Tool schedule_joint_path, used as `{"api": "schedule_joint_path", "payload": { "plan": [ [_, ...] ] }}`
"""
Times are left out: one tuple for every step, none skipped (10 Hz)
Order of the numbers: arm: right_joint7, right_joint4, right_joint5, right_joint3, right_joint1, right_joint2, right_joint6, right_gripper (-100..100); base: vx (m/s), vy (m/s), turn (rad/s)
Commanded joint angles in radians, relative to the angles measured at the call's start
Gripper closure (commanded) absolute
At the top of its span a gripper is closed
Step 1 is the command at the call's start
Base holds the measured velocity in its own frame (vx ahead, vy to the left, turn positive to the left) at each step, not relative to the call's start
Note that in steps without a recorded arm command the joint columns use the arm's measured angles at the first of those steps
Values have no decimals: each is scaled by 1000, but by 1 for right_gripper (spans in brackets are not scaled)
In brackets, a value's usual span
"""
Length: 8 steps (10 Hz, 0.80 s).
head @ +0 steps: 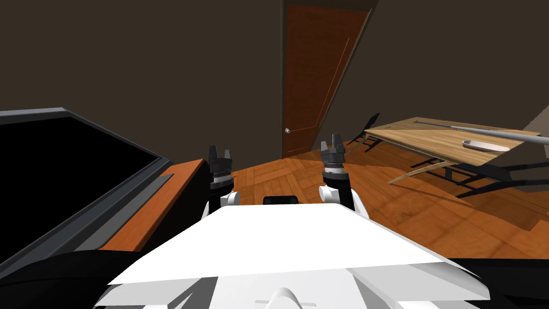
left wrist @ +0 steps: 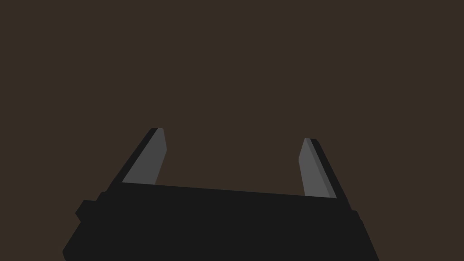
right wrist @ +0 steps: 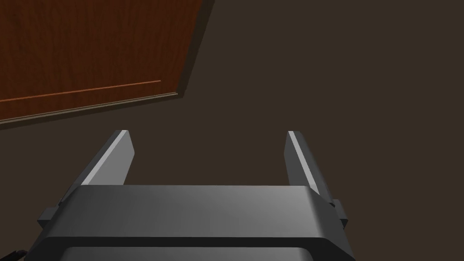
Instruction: Pull the door open
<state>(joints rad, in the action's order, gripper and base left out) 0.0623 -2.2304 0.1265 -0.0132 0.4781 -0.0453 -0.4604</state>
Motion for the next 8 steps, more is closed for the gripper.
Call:
{"api": "schedule_joint_path", "payload": {
  "plan": [
    [-21, 31, 4, -5, -14, -5, -9, -100, 108, -15, 11],
    [-43, 59, 10, -9, -23, -10, -17, -100, 110, -13, 13],
    [-54, 73, 13, -10, -28, -12, -20, -100, 106, -13, 15],
    [-68, 90, 17, -12, -34, -15, -25, -100, 90, -13, 11],
    [-82, 107, 21, -14, -40, -17, -30, -100, 80, -14, 13],
    [-96, 125, 24, -16, -46, -19, -35, -100, 83, -8, 12],
    [-124, 160, 32, -20, -58, -24, -45, -100, 119, 5, 23],
    [-138, 178, 36, -22, -64, -27, -50, -100, 131, -5, 13]
  ]
}}
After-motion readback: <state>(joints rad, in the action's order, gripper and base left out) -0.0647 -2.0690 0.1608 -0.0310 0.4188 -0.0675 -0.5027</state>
